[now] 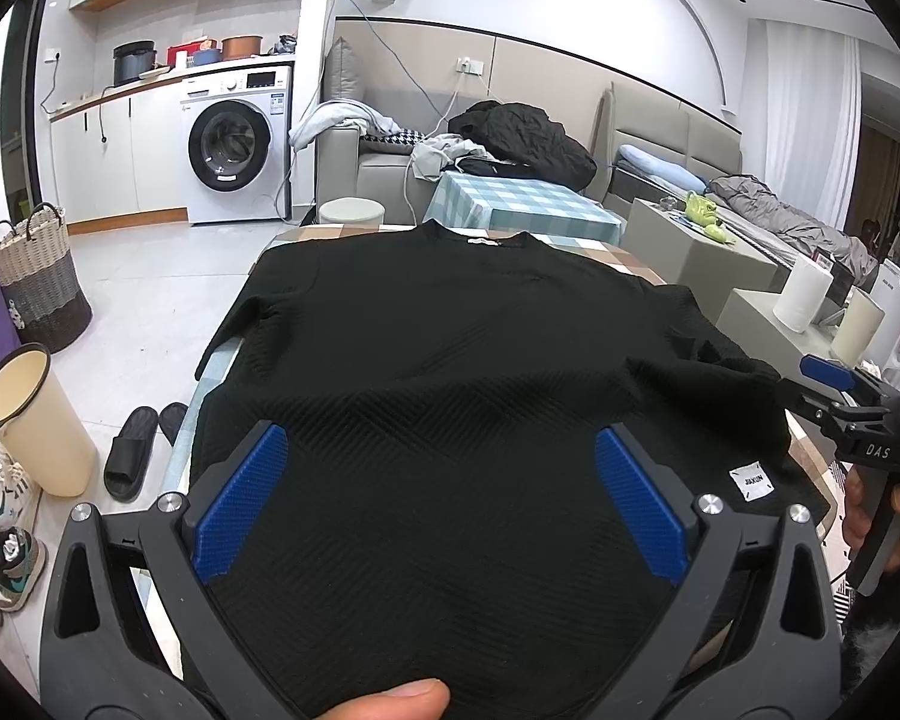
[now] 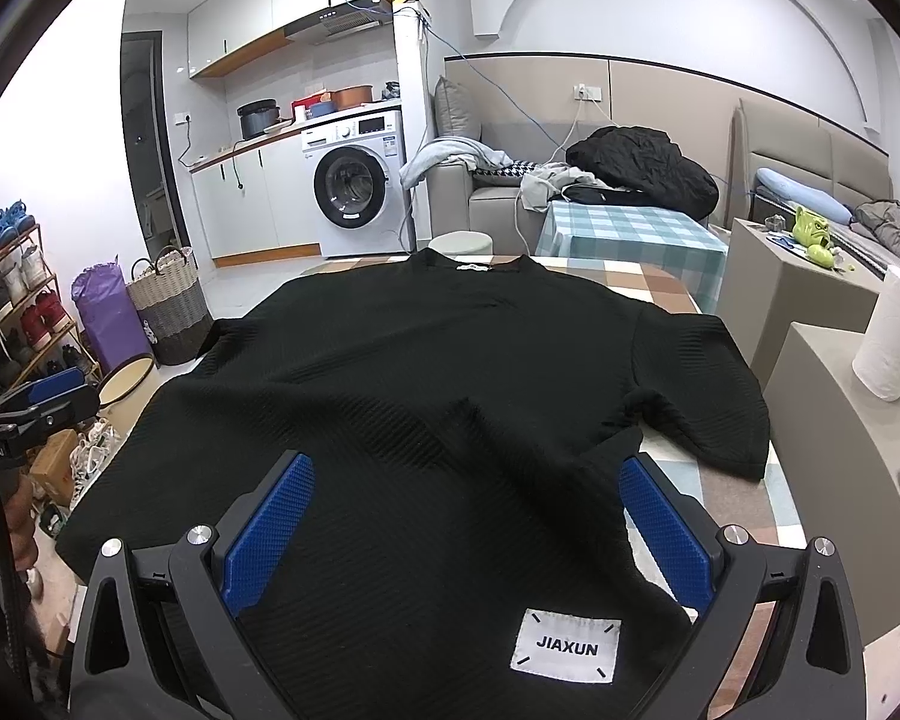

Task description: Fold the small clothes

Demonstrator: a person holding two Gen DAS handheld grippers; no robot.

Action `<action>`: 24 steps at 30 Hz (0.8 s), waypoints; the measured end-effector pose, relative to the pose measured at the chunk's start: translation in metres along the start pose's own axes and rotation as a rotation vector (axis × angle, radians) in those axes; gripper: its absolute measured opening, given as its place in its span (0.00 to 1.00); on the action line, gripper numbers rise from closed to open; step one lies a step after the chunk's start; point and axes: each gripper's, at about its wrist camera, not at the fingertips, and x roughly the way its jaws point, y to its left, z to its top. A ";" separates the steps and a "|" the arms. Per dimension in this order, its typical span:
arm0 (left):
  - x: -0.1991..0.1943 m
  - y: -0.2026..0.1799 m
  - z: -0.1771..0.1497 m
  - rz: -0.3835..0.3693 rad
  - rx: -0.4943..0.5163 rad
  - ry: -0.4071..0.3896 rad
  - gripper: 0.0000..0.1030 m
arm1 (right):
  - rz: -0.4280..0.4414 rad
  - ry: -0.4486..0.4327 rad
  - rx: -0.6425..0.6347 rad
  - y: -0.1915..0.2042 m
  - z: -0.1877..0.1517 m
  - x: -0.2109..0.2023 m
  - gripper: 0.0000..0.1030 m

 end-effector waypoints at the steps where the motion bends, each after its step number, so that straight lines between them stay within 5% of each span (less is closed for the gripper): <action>1: 0.000 0.000 0.000 0.000 0.001 0.002 0.99 | 0.001 -0.001 0.000 0.000 0.000 0.000 1.00; 24: 0.021 0.017 -0.010 0.013 -0.018 0.033 0.99 | 0.028 -0.065 0.056 -0.015 -0.001 -0.003 1.00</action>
